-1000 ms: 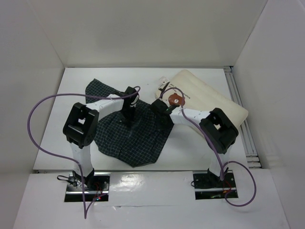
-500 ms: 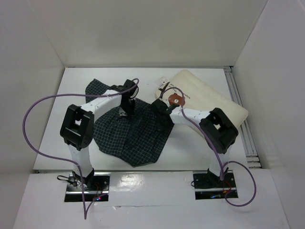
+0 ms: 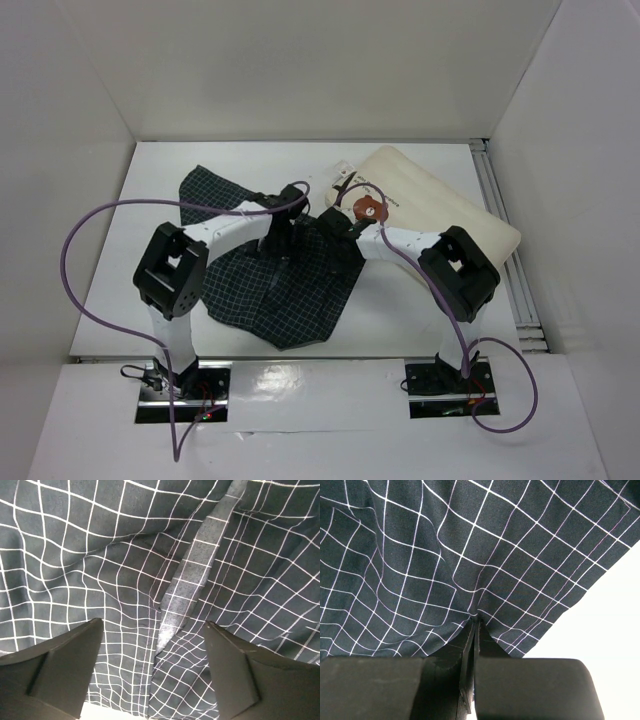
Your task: Put the pillow into the pillowcase
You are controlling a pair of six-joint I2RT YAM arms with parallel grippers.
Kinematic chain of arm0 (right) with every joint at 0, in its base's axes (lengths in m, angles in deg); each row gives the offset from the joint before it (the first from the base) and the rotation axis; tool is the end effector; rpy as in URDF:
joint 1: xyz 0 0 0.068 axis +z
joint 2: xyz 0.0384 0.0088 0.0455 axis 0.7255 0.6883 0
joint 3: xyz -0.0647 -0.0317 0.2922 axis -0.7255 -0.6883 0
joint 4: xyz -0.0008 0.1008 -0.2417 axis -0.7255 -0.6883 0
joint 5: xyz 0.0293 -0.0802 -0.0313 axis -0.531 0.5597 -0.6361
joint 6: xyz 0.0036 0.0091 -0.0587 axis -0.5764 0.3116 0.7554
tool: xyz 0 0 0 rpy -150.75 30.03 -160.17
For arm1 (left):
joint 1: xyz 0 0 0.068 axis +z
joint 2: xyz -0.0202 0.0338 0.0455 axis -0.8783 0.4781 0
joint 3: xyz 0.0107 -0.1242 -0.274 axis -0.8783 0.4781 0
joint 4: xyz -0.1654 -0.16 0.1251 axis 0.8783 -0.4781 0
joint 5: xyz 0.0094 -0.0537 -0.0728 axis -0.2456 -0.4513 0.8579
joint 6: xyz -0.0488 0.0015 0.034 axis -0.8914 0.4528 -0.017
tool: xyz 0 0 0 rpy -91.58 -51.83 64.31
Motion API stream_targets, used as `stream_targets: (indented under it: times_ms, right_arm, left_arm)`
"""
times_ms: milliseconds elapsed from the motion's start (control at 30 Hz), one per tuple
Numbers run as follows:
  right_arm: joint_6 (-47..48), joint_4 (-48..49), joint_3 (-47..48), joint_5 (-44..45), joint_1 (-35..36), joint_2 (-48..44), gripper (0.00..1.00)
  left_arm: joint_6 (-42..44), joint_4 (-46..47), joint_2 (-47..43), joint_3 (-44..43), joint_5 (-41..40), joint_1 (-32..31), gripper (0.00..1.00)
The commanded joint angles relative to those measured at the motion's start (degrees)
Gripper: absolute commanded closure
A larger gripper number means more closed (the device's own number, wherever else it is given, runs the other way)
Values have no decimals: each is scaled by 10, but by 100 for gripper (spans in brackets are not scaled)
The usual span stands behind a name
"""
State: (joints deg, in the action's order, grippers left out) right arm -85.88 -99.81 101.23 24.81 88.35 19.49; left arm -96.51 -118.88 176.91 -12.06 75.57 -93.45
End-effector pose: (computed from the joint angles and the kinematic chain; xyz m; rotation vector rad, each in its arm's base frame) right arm 0.2810 0.2384 0.1801 -0.1789 2.7019 0.0591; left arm 0.3342 -0.1978 0.2180 0.0644 2.7732 0.0566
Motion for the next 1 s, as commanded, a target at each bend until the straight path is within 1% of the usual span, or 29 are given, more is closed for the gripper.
stream_targets:
  times_ms: [0, 167, 200, 233, 267, 333, 433, 500, 600, 667, 767, 833, 867, 900, 933, 967]
  right_arm:
    - [4, -7, 12, 7, -5, 4, 100]
    - [4, -7, 12, 7, -5, 4, 100]
    - [4, -7, 12, 7, -5, 4, 100]
    - [4, -7, 7, 7, -5, 4, 100]
    - [4, -7, 7, 7, -5, 4, 100]
    - [4, -7, 7, 7, -5, 4, 100]
    - [4, -7, 7, 7, -5, 4, 100]
    - [4, -7, 7, 7, -5, 4, 100]
    - [4, -7, 7, 7, -5, 4, 100]
    - [4, -7, 2, 7, -5, 4, 100]
    - [4, -7, 7, 12, -5, 4, 100]
    - [4, -7, 7, 12, -5, 4, 100]
    - [4, -7, 7, 12, -5, 4, 100]
    - [4, -7, 12, 12, -5, 4, 100]
    - [4, -7, 12, 12, -5, 4, 100]
    - [4, -7, 12, 12, -5, 4, 100]
  left_arm:
    - [-25, 0, -3, 2, -73, -8, 8]
    - [-48, 6, 14, 7, -120, -13, 20]
    - [-48, 6, 14, 13, -125, -13, 24]
    - [-48, 14, 14, 13, -125, -13, 24]
    - [-48, 19, 14, 18, -116, -8, 26]
    - [-48, 25, 21, 18, -109, -2, 26]
    - [-37, 45, 21, 18, -70, 4, 26]
    - [-37, 53, 21, 24, -58, 9, 30]
    - [-37, 47, 26, 24, -58, 15, 41]
    - [-31, 47, 26, 24, -58, 20, 41]
    - [-26, 42, 26, 24, -19, 46, 44]
    - [-13, 49, 18, 31, 3, 57, 50]
    - [-13, 49, 10, 31, 10, 57, 56]
    - [-4, 49, 10, 31, 30, 63, 58]
    - [4, 49, 5, 31, 41, 63, 58]
    - [4, 49, 5, 31, 51, 63, 48]
